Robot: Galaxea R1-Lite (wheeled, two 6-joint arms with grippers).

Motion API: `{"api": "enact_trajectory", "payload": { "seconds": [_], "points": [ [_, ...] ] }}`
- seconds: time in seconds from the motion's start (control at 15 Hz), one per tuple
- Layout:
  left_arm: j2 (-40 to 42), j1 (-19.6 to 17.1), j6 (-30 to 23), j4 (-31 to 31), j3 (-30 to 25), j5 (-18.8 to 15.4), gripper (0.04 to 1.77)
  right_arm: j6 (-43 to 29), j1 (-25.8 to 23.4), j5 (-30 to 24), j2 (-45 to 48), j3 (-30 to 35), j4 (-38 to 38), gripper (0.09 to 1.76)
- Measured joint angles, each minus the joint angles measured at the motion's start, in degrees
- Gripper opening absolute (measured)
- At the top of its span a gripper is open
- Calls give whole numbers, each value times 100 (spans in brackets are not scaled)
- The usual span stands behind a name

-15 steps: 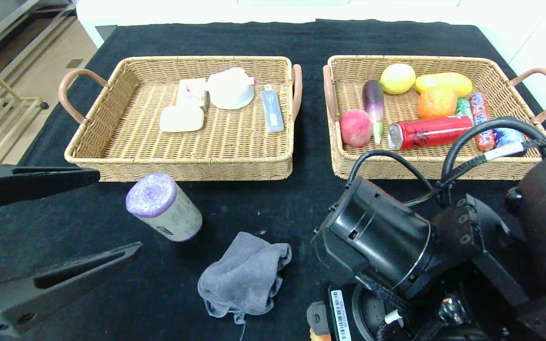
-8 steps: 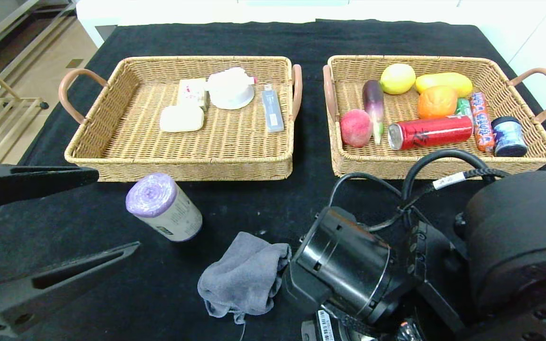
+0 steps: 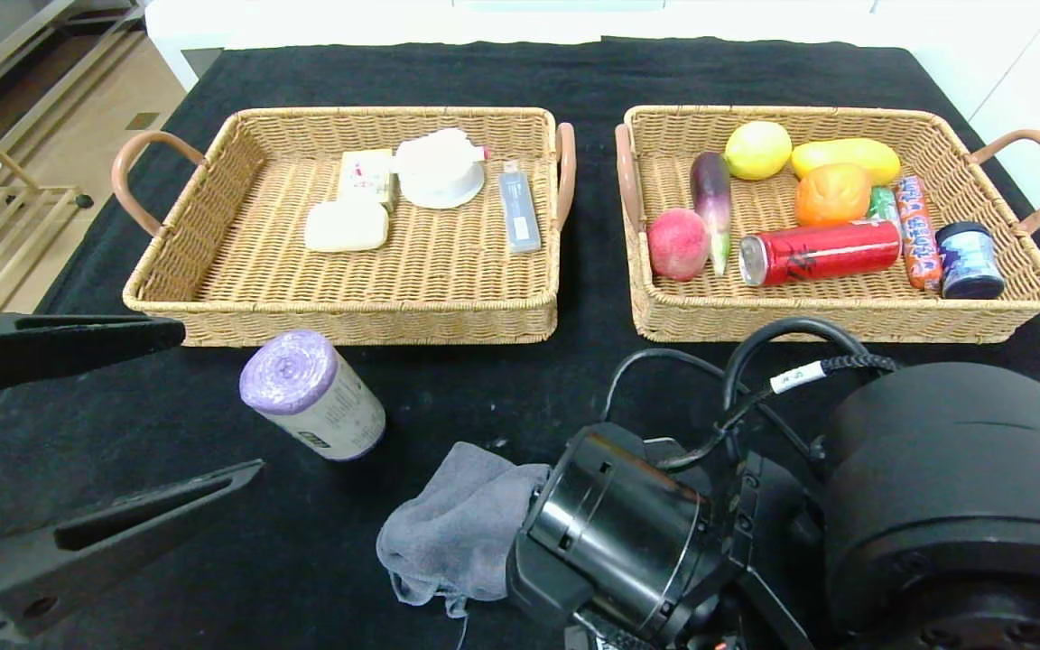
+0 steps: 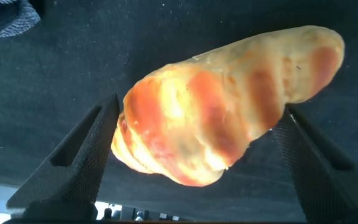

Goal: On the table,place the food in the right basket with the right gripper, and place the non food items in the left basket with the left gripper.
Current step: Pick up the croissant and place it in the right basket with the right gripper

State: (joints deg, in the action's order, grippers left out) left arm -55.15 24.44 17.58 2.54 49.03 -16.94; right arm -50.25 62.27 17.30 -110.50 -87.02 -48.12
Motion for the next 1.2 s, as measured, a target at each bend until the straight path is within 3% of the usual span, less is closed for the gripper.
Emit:
{"api": "enact_trajectory", "payload": {
  "seconds": [0.13, 0.33, 0.67, 1.2],
  "points": [
    [2, 0, 0, 0, 2, 0, 172, 6, 2, 0, -22, 0, -1, 169],
    [5, 0, -2, 0, 2, -2, 172, 17, 7, 0, -30, 0, -11, 124],
    [5, 0, 0, 0, 2, 0, 172, 15, 11, -13, -30, 0, -4, 90],
    [5, 0, 0, 0, 2, 0, 172, 15, 11, -10, -28, 22, 0, 83]
  ]
}}
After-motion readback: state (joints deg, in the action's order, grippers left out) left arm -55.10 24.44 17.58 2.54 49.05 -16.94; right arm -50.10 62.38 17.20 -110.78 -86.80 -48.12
